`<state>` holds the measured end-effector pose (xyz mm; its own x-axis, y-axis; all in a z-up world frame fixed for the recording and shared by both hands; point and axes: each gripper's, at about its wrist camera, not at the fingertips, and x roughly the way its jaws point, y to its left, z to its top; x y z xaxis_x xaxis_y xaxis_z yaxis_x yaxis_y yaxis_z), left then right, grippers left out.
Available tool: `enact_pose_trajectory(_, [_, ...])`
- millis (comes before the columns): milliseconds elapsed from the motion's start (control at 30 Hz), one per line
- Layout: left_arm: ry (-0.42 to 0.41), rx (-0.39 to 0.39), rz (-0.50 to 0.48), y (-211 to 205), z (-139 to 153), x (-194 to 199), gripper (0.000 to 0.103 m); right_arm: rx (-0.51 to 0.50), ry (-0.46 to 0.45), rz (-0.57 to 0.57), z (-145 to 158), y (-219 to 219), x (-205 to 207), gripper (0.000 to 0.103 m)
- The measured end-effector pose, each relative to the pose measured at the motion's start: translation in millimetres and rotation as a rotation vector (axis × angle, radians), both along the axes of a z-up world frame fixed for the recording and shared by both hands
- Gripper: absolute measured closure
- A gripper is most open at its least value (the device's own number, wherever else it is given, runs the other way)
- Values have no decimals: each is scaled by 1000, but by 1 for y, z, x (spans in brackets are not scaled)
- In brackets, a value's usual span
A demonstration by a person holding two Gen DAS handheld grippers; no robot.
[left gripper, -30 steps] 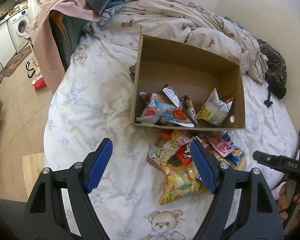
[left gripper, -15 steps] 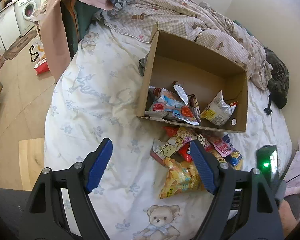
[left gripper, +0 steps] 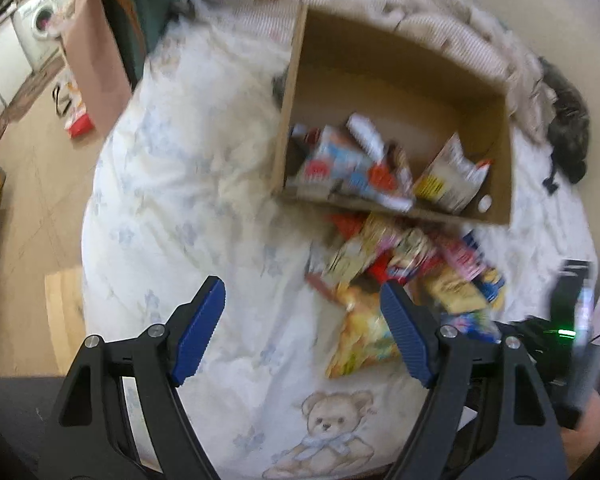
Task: Organize snacks
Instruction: 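Grasp a yellow snack bag with the left gripper while the right grasps the blue Lonely God bag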
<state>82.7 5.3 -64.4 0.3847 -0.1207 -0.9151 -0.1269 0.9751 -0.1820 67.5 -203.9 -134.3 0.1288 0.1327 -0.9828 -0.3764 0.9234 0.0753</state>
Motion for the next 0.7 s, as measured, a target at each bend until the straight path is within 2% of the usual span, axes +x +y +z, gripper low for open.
enact_pose_trajectory(67, [54, -32, 15, 2, -16, 3, 26, 72, 27, -5, 11, -5, -9, 46])
enact_pose_trajectory(200, [145, -42, 13, -5, -42, 6, 26, 281, 52, -72, 33, -27, -22, 47])
enact_pose_trajectory(267, [184, -76, 2, -13, -54, 6, 26, 395, 7, -118, 50, -39, -22, 47])
enact_pose_trajectory(333, [205, -100, -21, -23, -62, 7, 26, 461, -69, -170, 66, -50, -19, 47])
enact_pose_trajectory(400, [204, -99, -61, -39, -66, 7, 26, 490, -118, -231, 75, -61, -16, 47])
enact_pose_trajectory(533, [206, -84, -141, -67, -74, 8, 26, 540, -126, -338, 74, -93, 5, 47])
enact_pose_trajectory(700, [239, -49, -167, -87, -95, 13, 26, 525, -123, -378, 69, -97, 8, 47])
